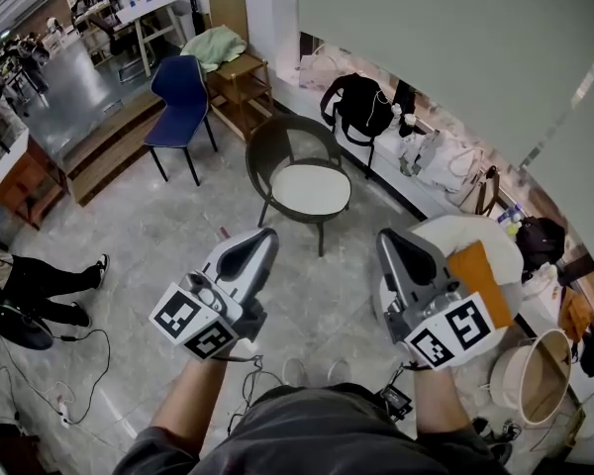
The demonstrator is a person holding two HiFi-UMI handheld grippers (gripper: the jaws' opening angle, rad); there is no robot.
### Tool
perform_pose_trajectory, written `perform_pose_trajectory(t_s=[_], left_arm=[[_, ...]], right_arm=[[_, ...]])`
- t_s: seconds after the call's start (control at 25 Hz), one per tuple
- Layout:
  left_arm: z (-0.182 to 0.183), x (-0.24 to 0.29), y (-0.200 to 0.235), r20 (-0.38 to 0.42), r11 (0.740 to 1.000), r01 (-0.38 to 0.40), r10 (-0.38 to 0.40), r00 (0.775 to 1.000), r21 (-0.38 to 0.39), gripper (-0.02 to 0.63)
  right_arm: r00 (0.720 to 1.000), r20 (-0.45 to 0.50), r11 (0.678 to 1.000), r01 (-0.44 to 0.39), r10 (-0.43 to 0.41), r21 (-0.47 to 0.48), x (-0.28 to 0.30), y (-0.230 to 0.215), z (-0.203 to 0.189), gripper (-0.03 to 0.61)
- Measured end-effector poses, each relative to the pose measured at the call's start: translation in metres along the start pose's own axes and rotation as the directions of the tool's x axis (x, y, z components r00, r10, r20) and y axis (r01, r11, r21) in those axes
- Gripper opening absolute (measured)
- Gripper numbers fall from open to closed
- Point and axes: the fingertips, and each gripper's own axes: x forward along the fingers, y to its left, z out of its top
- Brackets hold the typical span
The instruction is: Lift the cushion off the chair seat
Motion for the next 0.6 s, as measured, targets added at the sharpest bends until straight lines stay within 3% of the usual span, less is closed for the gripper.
perform_pose_trajectory(t_s=[0.6], left_arm=[[0.001, -0.027, 0.026, -0.013, 1.000, 0.021, -0.021, 1.000, 0.011, 0.009]], right_arm=[[1.000, 0.000, 1.000, 0.011, -0.011, 0.021, 0.020, 0.032, -0.014, 0.012]])
